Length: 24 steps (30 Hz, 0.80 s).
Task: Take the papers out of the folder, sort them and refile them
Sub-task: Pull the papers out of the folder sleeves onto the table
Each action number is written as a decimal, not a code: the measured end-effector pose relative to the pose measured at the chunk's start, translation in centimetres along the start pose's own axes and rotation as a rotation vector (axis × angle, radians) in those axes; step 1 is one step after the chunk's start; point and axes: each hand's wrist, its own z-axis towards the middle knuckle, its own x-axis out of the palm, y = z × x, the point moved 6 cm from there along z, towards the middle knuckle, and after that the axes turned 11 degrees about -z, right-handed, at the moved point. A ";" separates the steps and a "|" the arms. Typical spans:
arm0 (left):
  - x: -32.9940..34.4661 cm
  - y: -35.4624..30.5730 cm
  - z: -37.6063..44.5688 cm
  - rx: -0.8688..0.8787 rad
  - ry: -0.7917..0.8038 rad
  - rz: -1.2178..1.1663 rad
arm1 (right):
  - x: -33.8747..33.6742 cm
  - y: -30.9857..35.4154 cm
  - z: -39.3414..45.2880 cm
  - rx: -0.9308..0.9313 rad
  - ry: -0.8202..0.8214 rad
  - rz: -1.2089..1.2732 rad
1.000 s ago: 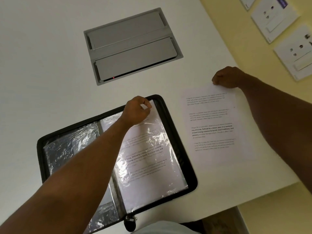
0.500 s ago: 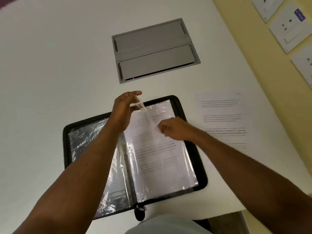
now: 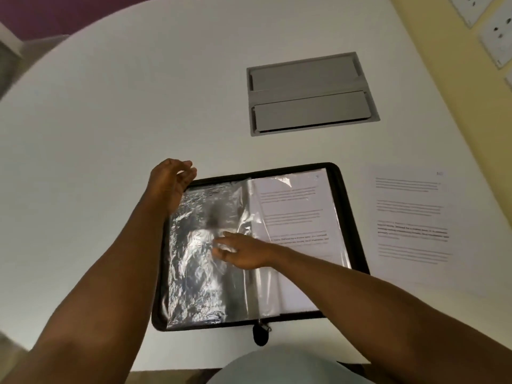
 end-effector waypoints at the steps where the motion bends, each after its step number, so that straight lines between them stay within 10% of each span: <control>1: -0.9 -0.4 -0.1 0.007 -0.021 0.018 | 0.6 0.1 0.8 0.015 -0.001 -0.040; 9: -4.5 -0.1 -0.7 0.185 -0.069 0.430 | 5.3 -0.2 6.3 0.087 0.035 -0.330; 15: -6.0 1.4 -1.4 0.304 -0.080 0.616 | 3.5 2.8 9.9 0.083 0.034 0.053; 20: -4.7 2.7 -1.9 0.502 -0.115 0.744 | -2.2 0.9 8.3 0.197 -0.491 0.230; 24: 0.3 7.7 -2.7 0.545 0.221 0.953 | -4.7 -5.0 4.6 0.344 -0.674 0.039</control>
